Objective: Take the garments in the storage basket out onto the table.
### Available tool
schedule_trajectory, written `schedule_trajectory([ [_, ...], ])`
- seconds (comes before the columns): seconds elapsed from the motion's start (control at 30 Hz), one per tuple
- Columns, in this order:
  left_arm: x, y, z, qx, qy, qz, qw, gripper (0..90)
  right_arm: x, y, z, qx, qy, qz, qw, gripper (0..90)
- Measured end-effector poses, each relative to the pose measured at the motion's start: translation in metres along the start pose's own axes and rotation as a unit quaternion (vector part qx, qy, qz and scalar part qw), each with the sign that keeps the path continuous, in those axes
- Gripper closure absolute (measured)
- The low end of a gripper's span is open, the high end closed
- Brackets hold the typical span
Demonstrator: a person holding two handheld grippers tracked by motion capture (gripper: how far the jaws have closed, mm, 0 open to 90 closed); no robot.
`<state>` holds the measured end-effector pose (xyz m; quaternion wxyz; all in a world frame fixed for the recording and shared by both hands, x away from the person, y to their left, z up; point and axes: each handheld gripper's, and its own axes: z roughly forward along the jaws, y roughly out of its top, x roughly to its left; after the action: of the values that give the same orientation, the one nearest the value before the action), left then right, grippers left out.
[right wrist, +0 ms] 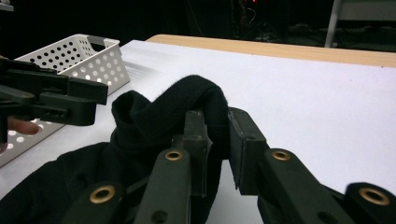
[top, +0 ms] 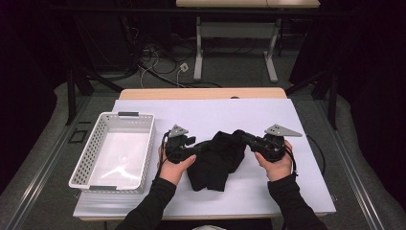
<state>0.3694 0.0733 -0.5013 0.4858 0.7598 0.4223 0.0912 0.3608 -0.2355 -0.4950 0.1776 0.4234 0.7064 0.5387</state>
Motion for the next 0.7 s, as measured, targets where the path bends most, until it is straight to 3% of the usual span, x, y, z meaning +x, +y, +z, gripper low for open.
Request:
schedule_trajectory([
  [0.1,-0.007,0.002,0.002,0.006,-0.009,0.011,0.9999,41.1,0.0,0.0,0.001,0.004,0.001,0.002,1.0,78.4],
  [0.37,-0.031,0.012,0.018,0.024,-0.024,0.061,0.9975,39.9,0.003,0.0,0.002,0.003,0.006,-0.001,1.0,78.4],
  [0.43,-0.034,0.015,0.024,0.038,-0.028,0.061,0.997,41.5,0.003,0.0,0.001,0.003,0.007,0.0,1.0,78.4],
  [0.53,-0.039,0.019,0.033,0.05,-0.016,0.078,0.9955,42.5,0.002,0.0,0.001,0.003,0.009,0.003,1.0,78.4],
  [0.6,-0.04,0.021,0.037,0.057,-0.005,0.081,0.995,44.3,0.002,0.0,0.001,0.002,0.009,0.005,0.9999,78.4],
  [0.7,-0.038,0.025,0.043,0.075,-0.004,0.076,0.9943,58.2,0.002,0.001,0.001,0.001,0.009,0.005,0.9999,78.4],
])
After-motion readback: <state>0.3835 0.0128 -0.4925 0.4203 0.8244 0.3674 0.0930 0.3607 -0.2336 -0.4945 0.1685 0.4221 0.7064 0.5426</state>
